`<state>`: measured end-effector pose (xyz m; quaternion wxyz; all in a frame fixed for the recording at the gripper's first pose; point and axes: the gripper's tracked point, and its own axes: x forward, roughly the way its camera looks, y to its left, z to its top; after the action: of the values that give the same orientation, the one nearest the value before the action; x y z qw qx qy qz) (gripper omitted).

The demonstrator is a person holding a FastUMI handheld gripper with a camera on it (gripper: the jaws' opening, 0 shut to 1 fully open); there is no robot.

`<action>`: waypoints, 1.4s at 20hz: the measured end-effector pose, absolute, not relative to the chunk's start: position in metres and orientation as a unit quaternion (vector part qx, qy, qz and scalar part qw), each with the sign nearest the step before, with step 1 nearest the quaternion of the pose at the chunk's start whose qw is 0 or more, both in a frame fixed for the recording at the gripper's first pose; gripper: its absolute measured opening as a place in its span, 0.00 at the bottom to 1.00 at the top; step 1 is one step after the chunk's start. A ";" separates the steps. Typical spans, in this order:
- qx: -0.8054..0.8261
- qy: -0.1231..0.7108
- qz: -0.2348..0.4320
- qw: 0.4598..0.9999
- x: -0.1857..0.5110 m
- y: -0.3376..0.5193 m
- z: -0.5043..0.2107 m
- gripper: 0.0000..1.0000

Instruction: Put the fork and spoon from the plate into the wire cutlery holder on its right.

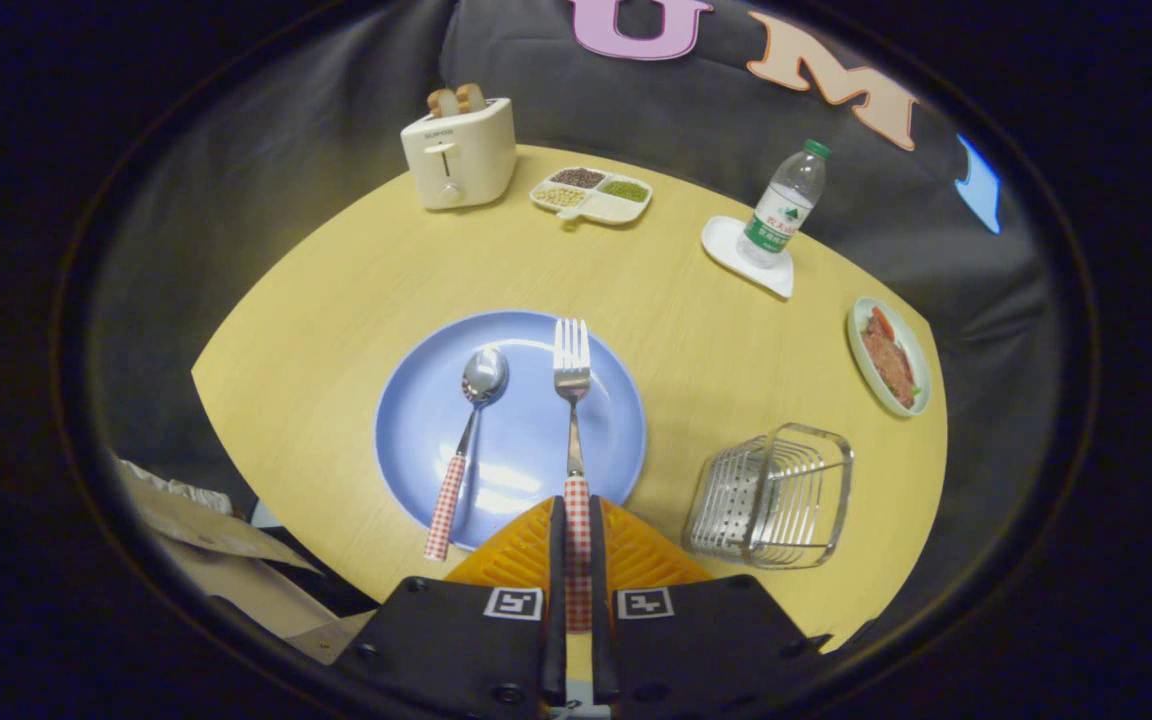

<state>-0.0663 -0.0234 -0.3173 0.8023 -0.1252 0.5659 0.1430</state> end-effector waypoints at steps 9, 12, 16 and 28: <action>-0.192 0.576 0.159 0.778 -0.057 -0.088 -0.273 0.13; -0.213 0.589 0.145 0.766 -0.056 -0.119 -0.262 0.13; -0.229 0.612 0.139 0.744 -0.058 -0.148 -0.253 0.13; -0.288 0.716 0.191 0.606 -0.066 -0.190 -0.265 0.13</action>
<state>-0.0663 -0.1897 -0.2648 0.6065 -0.2880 0.7161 0.1910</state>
